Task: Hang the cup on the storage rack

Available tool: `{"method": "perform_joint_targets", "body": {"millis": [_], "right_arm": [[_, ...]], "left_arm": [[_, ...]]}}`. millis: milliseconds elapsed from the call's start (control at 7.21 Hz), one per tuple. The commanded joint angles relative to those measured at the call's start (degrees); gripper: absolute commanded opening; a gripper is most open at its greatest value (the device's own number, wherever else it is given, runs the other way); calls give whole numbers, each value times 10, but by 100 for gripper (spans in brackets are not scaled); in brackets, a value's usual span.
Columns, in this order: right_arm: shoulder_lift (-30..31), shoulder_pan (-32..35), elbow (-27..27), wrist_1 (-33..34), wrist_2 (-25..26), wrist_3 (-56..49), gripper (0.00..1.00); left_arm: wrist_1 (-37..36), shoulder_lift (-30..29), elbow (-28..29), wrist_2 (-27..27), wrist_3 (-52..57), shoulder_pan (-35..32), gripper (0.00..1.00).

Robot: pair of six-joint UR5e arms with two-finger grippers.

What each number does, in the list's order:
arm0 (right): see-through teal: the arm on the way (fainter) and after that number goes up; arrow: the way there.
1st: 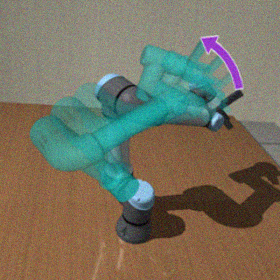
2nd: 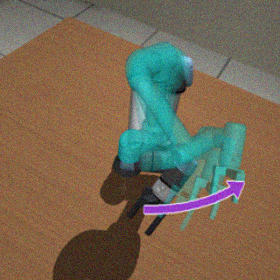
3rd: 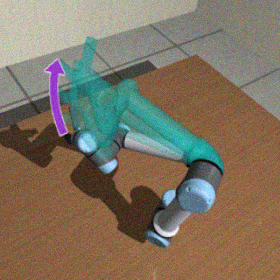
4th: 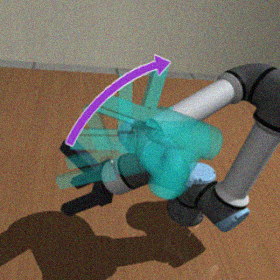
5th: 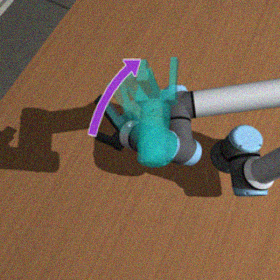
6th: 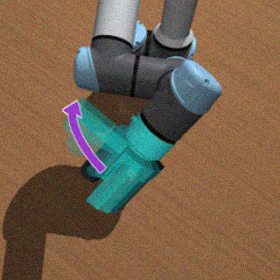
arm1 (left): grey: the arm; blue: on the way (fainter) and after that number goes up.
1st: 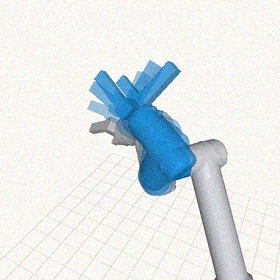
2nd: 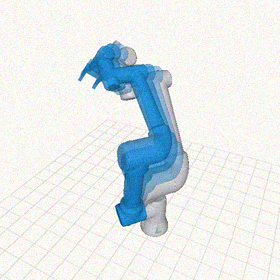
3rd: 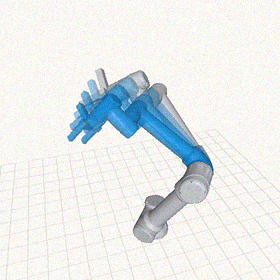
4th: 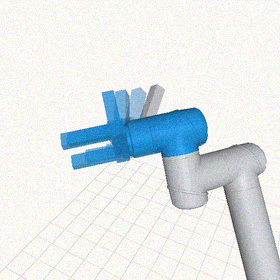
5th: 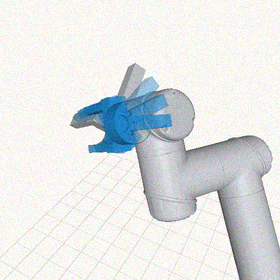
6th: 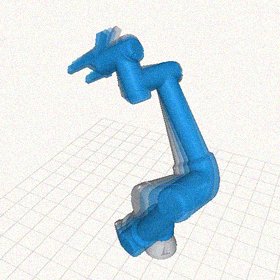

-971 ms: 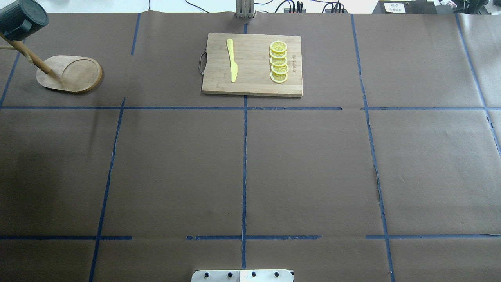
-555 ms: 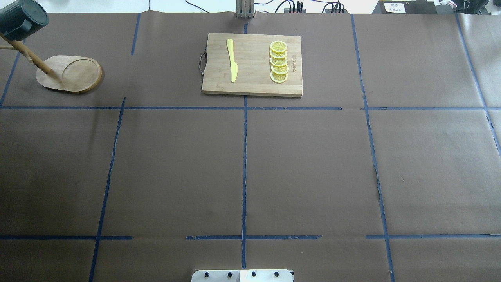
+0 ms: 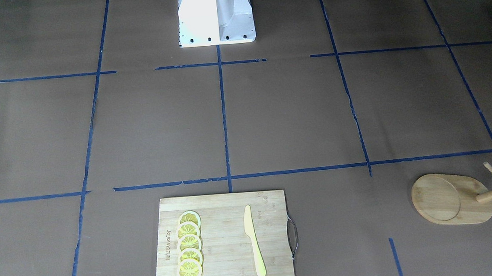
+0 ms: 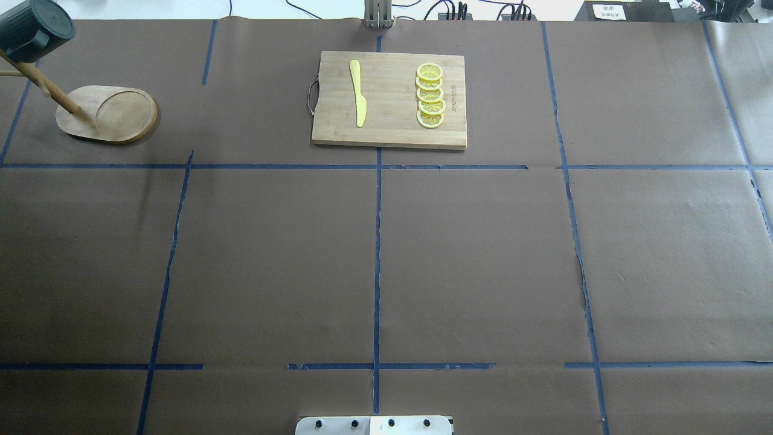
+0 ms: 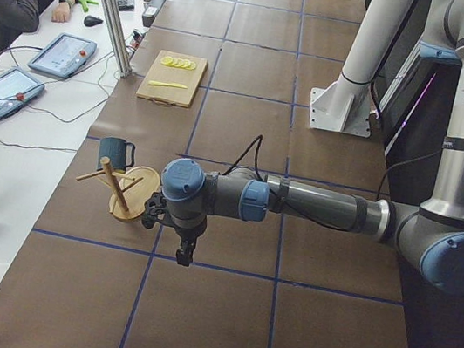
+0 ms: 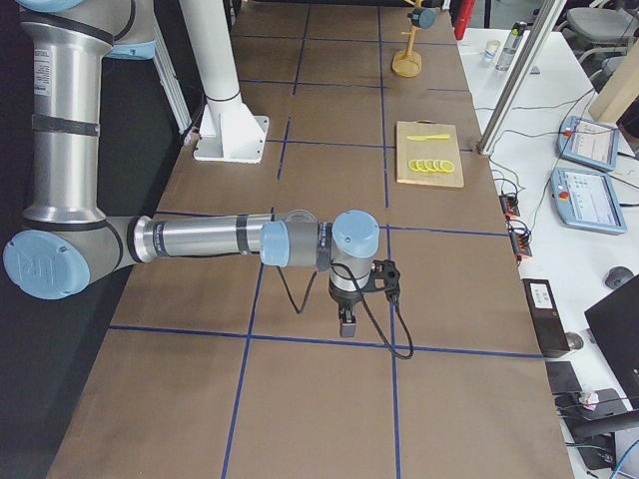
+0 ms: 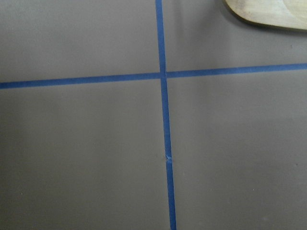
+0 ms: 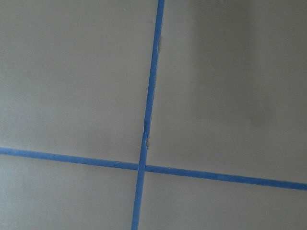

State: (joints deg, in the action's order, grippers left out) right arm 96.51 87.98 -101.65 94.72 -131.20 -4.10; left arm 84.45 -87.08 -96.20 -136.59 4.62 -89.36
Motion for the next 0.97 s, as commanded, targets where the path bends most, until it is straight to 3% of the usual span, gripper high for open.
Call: {"method": "perform_joint_targets", "body": {"millis": [0, 832], "right_arm": [[9, 0, 0, -1, 1, 2, 100], [9, 0, 6, -1, -1, 3, 100]], "left_arm": [[-1, 9, 0, 0, 1, 1, 100], [-1, 25, -9, 0, -1, 1, 100]]}}
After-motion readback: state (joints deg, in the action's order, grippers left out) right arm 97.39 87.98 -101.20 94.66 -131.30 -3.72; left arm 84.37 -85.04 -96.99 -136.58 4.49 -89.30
